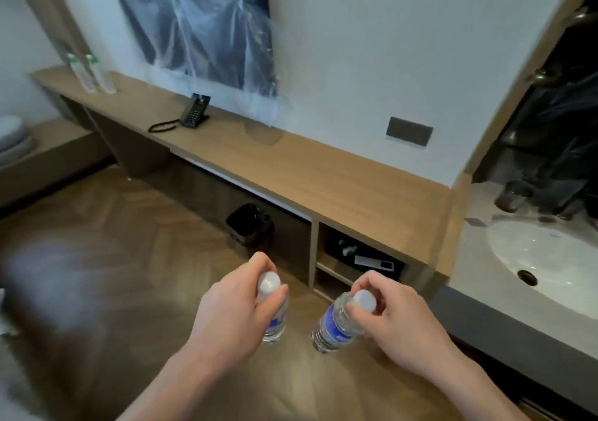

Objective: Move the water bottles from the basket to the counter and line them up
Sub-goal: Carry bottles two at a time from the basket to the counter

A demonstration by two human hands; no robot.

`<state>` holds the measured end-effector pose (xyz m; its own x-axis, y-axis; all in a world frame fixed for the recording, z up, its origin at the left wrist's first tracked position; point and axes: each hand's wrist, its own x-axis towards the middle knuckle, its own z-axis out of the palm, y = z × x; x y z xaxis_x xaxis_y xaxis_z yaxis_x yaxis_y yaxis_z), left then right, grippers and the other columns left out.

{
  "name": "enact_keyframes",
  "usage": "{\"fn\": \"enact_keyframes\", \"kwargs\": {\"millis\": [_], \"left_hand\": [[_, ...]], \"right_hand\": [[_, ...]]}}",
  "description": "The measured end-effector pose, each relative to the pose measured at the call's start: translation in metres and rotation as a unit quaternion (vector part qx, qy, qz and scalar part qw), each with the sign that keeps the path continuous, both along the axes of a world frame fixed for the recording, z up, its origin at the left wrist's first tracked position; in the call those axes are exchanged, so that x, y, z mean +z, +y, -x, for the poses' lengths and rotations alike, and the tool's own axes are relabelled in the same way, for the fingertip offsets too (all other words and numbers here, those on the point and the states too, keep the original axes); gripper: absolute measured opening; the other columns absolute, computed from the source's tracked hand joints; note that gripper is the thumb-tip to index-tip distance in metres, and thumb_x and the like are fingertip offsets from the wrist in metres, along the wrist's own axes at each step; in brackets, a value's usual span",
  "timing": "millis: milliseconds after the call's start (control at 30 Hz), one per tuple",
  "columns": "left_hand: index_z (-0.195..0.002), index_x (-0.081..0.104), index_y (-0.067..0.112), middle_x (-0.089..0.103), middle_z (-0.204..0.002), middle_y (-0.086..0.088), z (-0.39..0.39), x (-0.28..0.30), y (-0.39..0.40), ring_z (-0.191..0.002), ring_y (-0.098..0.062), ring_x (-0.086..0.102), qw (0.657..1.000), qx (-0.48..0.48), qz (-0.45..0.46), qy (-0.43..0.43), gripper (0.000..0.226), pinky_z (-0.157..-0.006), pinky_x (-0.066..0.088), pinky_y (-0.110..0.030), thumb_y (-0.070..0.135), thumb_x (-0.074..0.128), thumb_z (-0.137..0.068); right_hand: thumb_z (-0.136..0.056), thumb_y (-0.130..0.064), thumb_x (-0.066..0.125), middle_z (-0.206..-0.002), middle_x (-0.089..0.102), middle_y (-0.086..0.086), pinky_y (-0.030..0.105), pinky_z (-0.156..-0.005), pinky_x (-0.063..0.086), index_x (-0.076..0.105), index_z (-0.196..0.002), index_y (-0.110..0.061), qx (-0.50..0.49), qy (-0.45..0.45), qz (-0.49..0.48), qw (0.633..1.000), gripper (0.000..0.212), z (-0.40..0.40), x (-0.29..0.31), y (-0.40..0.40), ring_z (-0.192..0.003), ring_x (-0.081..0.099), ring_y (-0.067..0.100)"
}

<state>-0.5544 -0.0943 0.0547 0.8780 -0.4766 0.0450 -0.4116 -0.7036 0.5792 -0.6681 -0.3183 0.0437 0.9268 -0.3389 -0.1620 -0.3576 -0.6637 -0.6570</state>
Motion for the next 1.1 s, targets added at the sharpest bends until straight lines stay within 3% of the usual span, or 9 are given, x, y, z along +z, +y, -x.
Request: {"fn": "enact_keyframes", "kwargs": {"millis": [133,267,367,467,600,700,800,967,1100], "left_hand": [[-0.092,0.048,0.036,0.059,-0.072,0.017,-0.050,0.002,0.033,-0.085,0.011,0.055,0.998,0.068,0.002,0.000,0.021,-0.054,0.033,-0.013,0.051,0.062,-0.096],[-0.092,0.048,0.036,0.062,-0.076,0.015,-0.096,-0.003,0.051,-0.087,0.016,0.054,0.993,0.117,0.004,0.024,0.020,-0.051,0.036,-0.011,0.051,0.061,-0.096],[-0.091,0.049,0.035,0.061,-0.071,0.014,-0.141,-0.010,0.054,-0.082,0.013,0.056,0.987,0.156,0.002,0.032,0.021,-0.051,0.035,-0.013,0.051,0.062,-0.096],[-0.091,0.048,0.034,0.061,-0.076,0.027,-0.190,-0.015,0.054,-0.074,-0.001,0.058,0.981,0.190,-0.001,0.035,0.022,-0.054,0.034,-0.019,0.050,0.063,-0.095],[-0.090,0.048,0.034,0.059,-0.065,0.017,-0.250,-0.009,0.055,-0.067,-0.005,0.058,0.969,0.243,-0.001,0.035,0.022,-0.054,0.036,-0.021,0.049,0.064,-0.094],[-0.091,0.049,0.033,0.061,-0.067,0.014,-0.297,-0.001,0.061,-0.067,-0.007,0.059,0.961,0.276,-0.005,0.024,0.021,-0.054,0.036,-0.019,0.047,0.064,-0.095],[-0.093,0.050,0.031,0.063,-0.070,0.012,-0.339,0.007,0.076,-0.066,-0.010,0.059,0.951,0.309,0.002,0.007,0.020,-0.054,0.035,-0.021,0.045,0.065,-0.096],[-0.092,0.051,0.032,0.064,-0.074,0.013,-0.404,0.010,0.113,-0.066,-0.010,0.061,0.934,0.355,0.026,0.010,0.018,-0.054,0.035,-0.015,0.042,0.066,-0.097],[-0.090,0.052,0.032,0.065,-0.071,0.010,-0.461,0.003,0.155,-0.067,-0.011,0.062,0.929,0.367,0.036,0.021,0.020,-0.055,0.036,-0.016,0.043,0.067,-0.096]], "right_hand": [[-0.086,-0.047,0.073,-0.089,0.068,-0.017,0.025,-0.065,0.062,0.062,-0.093,-0.039,0.037,0.002,0.002,0.999,0.015,-0.072,0.000,0.018,-0.086,0.067,0.005],[-0.084,-0.049,0.074,-0.089,0.068,-0.017,0.030,-0.069,0.066,0.063,-0.093,-0.038,0.087,0.004,0.018,0.996,0.019,-0.143,-0.002,0.030,-0.088,0.068,0.009],[-0.084,-0.048,0.074,-0.089,0.068,-0.017,0.025,-0.066,0.062,0.063,-0.092,-0.037,0.129,-0.004,0.019,0.991,0.019,-0.204,-0.006,0.032,-0.088,0.066,0.006],[-0.084,-0.045,0.074,-0.085,0.067,-0.013,0.020,-0.056,0.053,0.063,-0.093,-0.036,0.163,-0.001,0.011,0.987,0.017,-0.266,-0.008,0.029,-0.084,0.064,0.002],[-0.081,-0.044,0.072,-0.087,0.068,-0.012,0.032,-0.060,0.055,0.063,-0.093,-0.034,0.203,-0.003,0.004,0.979,0.018,-0.350,-0.001,0.023,-0.082,0.064,0.013],[-0.081,-0.043,0.072,-0.083,0.067,-0.014,0.032,-0.058,0.051,0.062,-0.092,-0.031,0.241,-0.011,0.018,0.970,0.018,-0.415,0.008,0.023,-0.079,0.062,0.014],[-0.080,-0.043,0.071,-0.079,0.064,-0.015,0.026,-0.056,0.046,0.061,-0.089,-0.031,0.286,-0.021,0.042,0.957,0.017,-0.475,0.015,0.036,-0.075,0.060,0.010],[-0.084,-0.045,0.072,-0.081,0.066,-0.019,0.018,-0.054,0.047,0.062,-0.089,-0.032,0.337,-0.027,0.047,0.940,0.017,-0.568,0.023,0.074,-0.086,0.061,-0.001],[-0.085,-0.043,0.073,-0.077,0.062,-0.026,0.015,-0.053,0.043,0.061,-0.086,-0.033,0.347,-0.033,0.031,0.937,0.015,-0.632,0.025,0.117,-0.073,0.058,-0.003]]}}
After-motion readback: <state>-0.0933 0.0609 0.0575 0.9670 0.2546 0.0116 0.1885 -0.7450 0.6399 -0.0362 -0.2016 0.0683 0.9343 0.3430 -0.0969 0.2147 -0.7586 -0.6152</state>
